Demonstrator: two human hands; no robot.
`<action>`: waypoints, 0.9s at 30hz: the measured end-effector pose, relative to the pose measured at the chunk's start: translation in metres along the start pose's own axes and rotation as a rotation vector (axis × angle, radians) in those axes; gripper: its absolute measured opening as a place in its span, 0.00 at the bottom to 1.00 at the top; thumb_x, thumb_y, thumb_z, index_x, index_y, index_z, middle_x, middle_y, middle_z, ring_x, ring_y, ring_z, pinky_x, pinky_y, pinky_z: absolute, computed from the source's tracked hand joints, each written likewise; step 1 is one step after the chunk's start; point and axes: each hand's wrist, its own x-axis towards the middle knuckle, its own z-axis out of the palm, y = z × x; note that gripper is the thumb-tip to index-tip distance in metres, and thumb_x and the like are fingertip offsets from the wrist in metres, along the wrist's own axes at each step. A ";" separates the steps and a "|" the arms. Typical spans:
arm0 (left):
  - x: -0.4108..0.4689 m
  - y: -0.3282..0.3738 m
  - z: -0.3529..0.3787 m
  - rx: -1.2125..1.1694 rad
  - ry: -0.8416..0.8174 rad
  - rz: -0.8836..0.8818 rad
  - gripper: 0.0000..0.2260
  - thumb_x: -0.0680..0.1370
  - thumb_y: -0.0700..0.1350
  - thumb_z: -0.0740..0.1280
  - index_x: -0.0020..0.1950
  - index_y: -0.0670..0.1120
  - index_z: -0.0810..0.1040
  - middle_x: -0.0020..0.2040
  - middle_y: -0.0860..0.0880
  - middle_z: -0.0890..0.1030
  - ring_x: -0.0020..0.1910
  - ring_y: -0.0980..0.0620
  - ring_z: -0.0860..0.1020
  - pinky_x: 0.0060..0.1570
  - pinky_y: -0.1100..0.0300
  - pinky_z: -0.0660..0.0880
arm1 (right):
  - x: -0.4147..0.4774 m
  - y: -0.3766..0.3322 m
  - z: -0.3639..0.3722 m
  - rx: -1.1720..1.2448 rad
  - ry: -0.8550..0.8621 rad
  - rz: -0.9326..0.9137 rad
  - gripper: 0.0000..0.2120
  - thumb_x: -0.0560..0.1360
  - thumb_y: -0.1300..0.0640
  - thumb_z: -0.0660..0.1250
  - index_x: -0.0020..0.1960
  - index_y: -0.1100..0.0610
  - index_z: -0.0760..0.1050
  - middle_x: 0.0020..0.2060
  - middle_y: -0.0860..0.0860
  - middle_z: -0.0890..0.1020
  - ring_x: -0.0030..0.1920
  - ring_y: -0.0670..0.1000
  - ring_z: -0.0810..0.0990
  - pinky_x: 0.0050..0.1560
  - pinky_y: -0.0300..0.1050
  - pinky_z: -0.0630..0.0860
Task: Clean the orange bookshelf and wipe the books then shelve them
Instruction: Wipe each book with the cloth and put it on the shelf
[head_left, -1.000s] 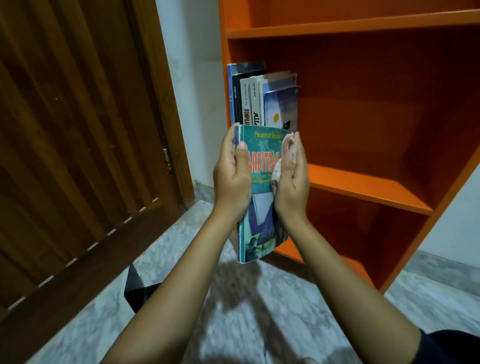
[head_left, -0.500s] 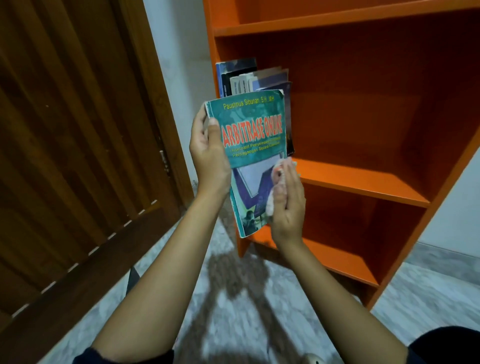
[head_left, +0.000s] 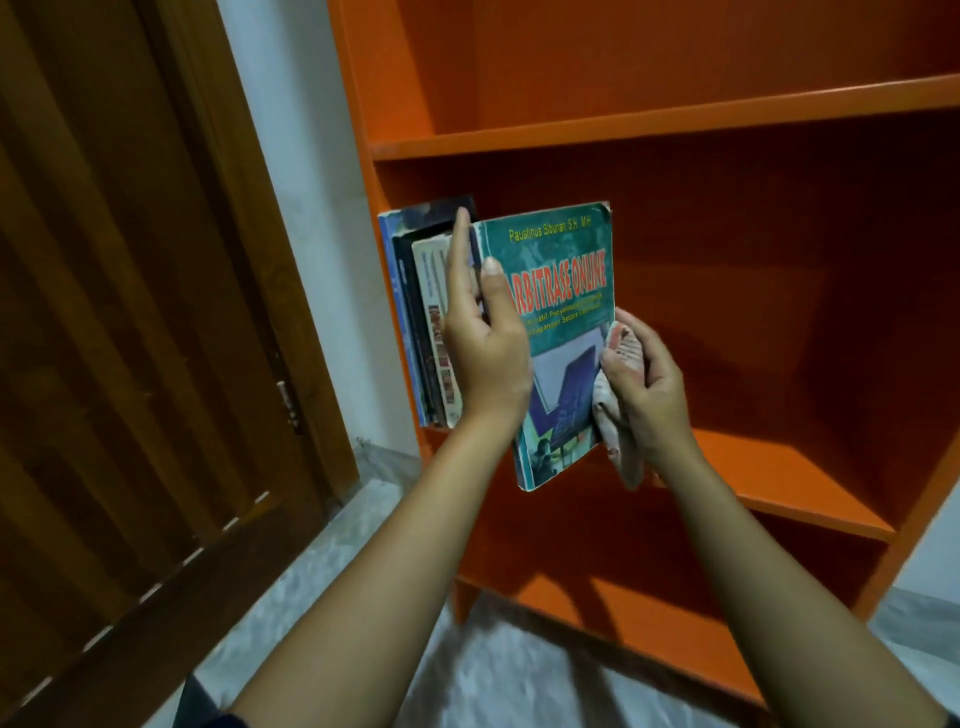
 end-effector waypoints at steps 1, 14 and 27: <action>0.002 -0.009 0.007 0.008 -0.010 -0.014 0.20 0.82 0.41 0.54 0.75 0.44 0.60 0.34 0.72 0.74 0.27 0.66 0.69 0.29 0.71 0.65 | 0.011 0.007 -0.006 -0.031 0.000 0.022 0.18 0.77 0.67 0.62 0.66 0.59 0.70 0.55 0.48 0.79 0.51 0.42 0.80 0.45 0.34 0.77; 0.017 -0.095 0.006 0.173 -0.120 -0.069 0.24 0.79 0.35 0.62 0.73 0.47 0.63 0.54 0.67 0.72 0.52 0.60 0.75 0.55 0.69 0.73 | 0.085 0.081 0.009 0.185 0.067 0.366 0.18 0.78 0.71 0.59 0.56 0.50 0.74 0.48 0.49 0.82 0.46 0.49 0.83 0.41 0.46 0.83; 0.006 -0.129 -0.010 0.716 -0.211 0.396 0.27 0.78 0.39 0.62 0.75 0.41 0.56 0.76 0.44 0.53 0.76 0.48 0.48 0.75 0.51 0.52 | 0.089 0.104 0.023 0.087 -0.015 0.272 0.18 0.80 0.67 0.58 0.66 0.52 0.69 0.59 0.48 0.77 0.58 0.47 0.78 0.49 0.42 0.80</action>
